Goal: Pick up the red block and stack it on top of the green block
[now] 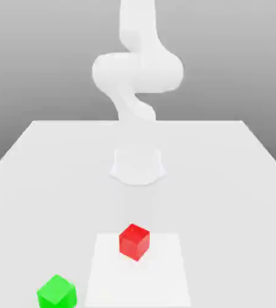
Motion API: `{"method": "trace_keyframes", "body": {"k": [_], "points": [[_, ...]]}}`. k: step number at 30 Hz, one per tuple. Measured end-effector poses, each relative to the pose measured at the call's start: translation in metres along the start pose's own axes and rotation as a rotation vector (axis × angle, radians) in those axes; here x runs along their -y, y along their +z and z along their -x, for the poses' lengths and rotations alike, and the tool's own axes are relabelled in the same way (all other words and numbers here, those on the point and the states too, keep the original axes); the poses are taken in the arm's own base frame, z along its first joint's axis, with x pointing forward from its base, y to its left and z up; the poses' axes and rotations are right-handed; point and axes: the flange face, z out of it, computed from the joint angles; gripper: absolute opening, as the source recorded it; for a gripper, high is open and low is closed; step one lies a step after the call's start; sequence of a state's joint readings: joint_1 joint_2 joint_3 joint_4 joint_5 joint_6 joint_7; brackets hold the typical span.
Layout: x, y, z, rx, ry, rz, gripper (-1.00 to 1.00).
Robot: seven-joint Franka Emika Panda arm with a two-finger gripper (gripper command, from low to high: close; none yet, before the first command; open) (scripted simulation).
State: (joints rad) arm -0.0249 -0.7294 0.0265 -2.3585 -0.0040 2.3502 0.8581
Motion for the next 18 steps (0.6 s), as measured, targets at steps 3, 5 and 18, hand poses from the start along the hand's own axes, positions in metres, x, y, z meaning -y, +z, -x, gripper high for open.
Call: {"method": "trace_keyframes", "body": {"k": [3, 5, 18], "points": [[-0.017, 0.077, 0.019, 0.056, 0.071, 0.102, 0.0], [-0.034, 0.123, 0.034, 0.091, 0.119, 0.168, 0.0], [-0.229, 0.327, 0.195, 0.328, 0.486, 0.622, 0.0]]}}
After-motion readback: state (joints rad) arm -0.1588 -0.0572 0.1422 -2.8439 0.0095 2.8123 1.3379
